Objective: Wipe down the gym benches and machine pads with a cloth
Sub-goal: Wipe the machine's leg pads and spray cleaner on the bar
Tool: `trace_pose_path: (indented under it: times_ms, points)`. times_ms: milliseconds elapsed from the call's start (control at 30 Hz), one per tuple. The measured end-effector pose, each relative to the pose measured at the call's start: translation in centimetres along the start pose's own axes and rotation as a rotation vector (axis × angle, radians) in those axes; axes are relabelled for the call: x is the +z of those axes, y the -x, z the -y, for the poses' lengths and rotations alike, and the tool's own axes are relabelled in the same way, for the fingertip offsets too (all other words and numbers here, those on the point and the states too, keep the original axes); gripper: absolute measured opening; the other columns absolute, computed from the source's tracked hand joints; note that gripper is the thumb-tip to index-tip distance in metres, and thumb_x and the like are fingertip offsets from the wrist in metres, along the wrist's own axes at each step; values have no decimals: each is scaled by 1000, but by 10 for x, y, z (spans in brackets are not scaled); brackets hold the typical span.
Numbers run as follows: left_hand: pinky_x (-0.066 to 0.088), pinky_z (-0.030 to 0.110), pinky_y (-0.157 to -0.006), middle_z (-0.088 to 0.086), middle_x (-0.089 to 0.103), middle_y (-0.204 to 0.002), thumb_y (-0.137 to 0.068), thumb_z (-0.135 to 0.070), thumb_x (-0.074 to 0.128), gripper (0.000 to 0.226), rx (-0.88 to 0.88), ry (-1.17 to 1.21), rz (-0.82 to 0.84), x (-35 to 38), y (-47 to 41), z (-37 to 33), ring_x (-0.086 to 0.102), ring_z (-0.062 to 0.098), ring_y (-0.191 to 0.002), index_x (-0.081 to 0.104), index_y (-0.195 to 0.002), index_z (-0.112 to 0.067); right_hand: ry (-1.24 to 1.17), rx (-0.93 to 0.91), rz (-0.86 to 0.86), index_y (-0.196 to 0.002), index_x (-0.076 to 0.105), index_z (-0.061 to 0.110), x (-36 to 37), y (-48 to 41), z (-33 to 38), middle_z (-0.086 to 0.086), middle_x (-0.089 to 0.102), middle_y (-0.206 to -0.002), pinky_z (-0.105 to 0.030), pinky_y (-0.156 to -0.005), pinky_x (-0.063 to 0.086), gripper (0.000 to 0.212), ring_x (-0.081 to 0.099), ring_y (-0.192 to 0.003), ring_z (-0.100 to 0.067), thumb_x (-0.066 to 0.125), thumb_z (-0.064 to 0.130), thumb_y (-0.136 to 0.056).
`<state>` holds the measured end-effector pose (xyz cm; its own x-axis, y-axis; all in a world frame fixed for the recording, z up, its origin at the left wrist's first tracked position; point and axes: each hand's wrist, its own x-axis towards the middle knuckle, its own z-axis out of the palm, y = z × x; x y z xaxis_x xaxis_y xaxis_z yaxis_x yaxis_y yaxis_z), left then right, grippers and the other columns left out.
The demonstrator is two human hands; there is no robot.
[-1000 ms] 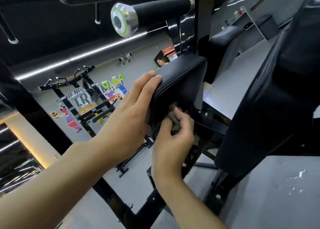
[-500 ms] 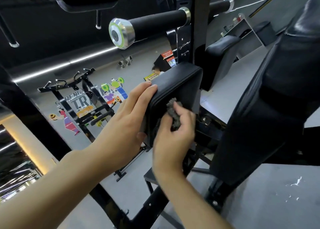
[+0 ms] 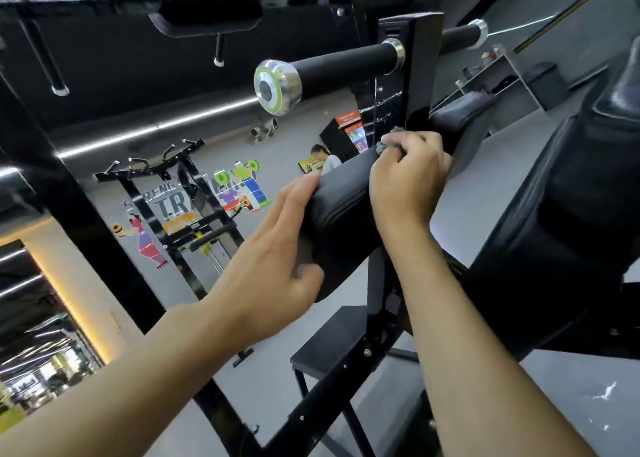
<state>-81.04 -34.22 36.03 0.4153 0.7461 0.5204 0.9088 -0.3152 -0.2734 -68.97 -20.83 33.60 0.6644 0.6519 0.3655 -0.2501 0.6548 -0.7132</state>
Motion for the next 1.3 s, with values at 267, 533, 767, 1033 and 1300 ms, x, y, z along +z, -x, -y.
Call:
trace_pose_path:
  times_ms: [267,533,767,1033,1300]
  points:
    - [49,45,-100,-4,72,-108,-81,-15,36,49,-298,525,-337,12,-10,2,61,15,-111,69,-117,-20,107,-138,168,-93,76,17,-10,20,11,2,61,-109,-29,-93,27,36,46,-112,-23,41,7,-89]
    - [44,36,-95,2,75,-106,-106,-37,23,51,-535,989,-365,17,-11,7,66,17,-100,71,-105,-20,92,-398,329,-98,76,18,-28,68,25,3,61,-108,-30,-95,30,40,46,-107,-17,38,15,-87]
    - [41,46,-111,18,71,-117,-102,-62,8,83,-705,1383,-213,9,3,27,63,31,-119,65,-123,-5,571,-1332,587,-75,69,11,-33,106,14,-5,61,-85,-38,-88,38,30,57,-97,-30,40,9,-81]
    - [45,47,-107,10,73,-114,-101,-63,4,84,-640,1427,-184,13,13,28,66,22,-115,68,-123,-13,958,-1778,853,-72,73,12,-16,87,29,-3,59,-76,-41,-85,31,20,55,-88,-29,55,16,-79]
    - [50,21,-80,2,72,-113,-107,-34,27,48,-608,1316,-410,27,20,10,65,10,-107,68,-120,-13,1032,-1667,705,-73,68,4,-63,88,60,-11,57,-81,-41,-69,30,35,54,-81,-33,35,8,-83]
